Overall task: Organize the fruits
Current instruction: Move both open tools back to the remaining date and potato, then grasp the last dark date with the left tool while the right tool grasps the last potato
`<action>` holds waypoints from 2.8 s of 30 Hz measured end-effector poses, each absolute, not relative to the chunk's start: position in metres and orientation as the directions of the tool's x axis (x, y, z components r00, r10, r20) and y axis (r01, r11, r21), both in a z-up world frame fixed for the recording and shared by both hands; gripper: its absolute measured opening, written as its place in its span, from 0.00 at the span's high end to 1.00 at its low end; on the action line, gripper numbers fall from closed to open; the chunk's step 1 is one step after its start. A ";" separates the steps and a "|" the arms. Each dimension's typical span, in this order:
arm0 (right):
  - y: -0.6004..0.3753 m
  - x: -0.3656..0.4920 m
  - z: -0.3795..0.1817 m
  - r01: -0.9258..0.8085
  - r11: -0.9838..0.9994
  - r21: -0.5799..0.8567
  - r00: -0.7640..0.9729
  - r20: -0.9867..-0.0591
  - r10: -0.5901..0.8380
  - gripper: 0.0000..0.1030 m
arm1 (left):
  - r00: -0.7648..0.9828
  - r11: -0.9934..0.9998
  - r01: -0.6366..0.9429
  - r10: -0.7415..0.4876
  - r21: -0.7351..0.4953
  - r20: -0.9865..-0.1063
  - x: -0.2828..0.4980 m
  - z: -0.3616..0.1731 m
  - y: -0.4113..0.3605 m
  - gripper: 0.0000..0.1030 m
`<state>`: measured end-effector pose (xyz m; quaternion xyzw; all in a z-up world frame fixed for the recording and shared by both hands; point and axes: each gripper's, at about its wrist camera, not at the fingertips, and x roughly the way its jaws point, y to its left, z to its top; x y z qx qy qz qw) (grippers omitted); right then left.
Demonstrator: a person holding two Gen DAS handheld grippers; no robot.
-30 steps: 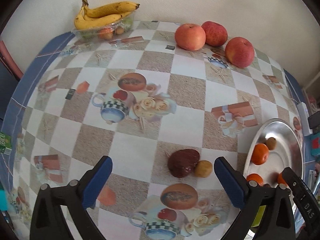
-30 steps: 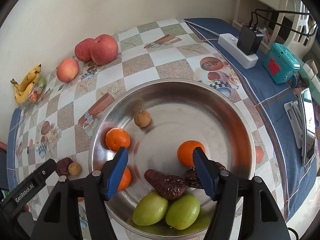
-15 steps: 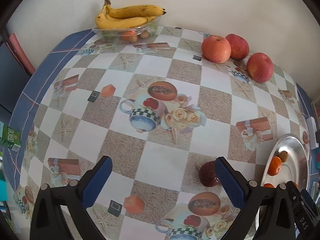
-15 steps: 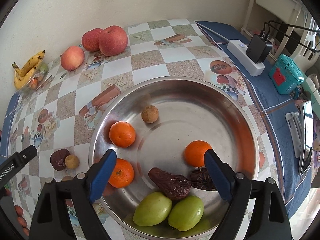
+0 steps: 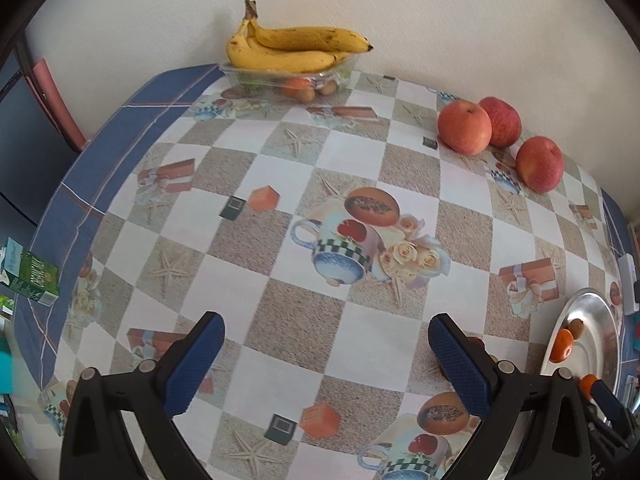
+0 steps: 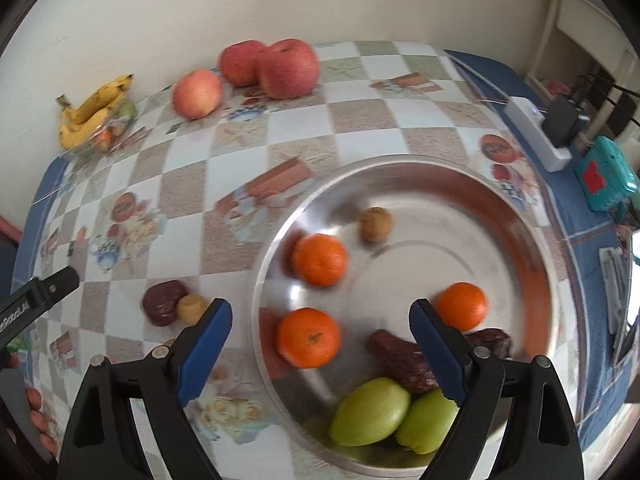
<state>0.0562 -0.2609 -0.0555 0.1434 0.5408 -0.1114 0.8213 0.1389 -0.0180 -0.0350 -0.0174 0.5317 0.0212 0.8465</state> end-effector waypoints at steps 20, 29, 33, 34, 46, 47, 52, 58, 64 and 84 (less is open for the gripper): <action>-0.195 0.080 -0.051 0.167 0.964 0.209 0.461 -0.880 0.112 0.34 | 0.378 0.975 -0.042 -0.187 -0.219 -0.907 0.145 -0.044 -0.007 0.01; -0.200 0.084 -0.070 0.182 0.956 0.228 0.415 -0.899 0.135 0.56 | 0.264 0.942 -0.002 -0.324 -0.336 -0.908 0.145 -0.073 -0.037 0.07; -0.200 0.086 -0.079 0.180 0.951 0.251 0.398 -0.903 0.162 0.61 | 0.226 0.926 0.008 -0.369 -0.377 -0.901 0.144 -0.084 -0.050 0.14; -0.200 0.087 -0.080 0.179 0.952 0.248 0.394 -0.905 0.161 0.61 | 0.222 0.929 0.010 -0.362 -0.369 -0.905 0.144 -0.087 -0.053 0.17; -0.194 0.095 -0.092 0.160 0.954 0.254 0.389 -0.905 0.175 0.71 | 0.218 0.927 0.008 -0.367 -0.374 -0.904 0.147 -0.099 -0.068 0.44; -0.193 0.095 -0.092 0.158 0.954 0.253 0.388 -0.905 0.176 0.72 | 0.214 0.925 0.013 -0.375 -0.381 -0.902 0.147 -0.099 -0.069 0.47; -0.194 0.097 -0.097 0.173 0.951 0.257 0.377 -0.909 0.177 0.74 | 0.190 0.891 -0.024 -0.441 -0.453 -0.877 0.146 -0.103 -0.068 0.64; -0.201 0.094 -0.097 0.200 0.944 0.261 0.378 -0.910 0.171 0.75 | 0.228 0.909 -0.077 -0.385 -0.410 -0.895 0.146 -0.097 -0.053 0.65; -0.211 0.089 -0.091 0.235 0.929 0.286 0.397 -0.900 0.177 0.75 | 0.273 0.902 -0.161 -0.351 -0.402 -0.896 0.149 -0.091 -0.025 0.65; -0.233 0.071 -0.045 0.272 0.918 0.290 0.485 -0.865 0.130 0.75 | 0.385 0.889 -0.110 -0.374 -0.445 -0.843 0.143 -0.040 -0.023 0.65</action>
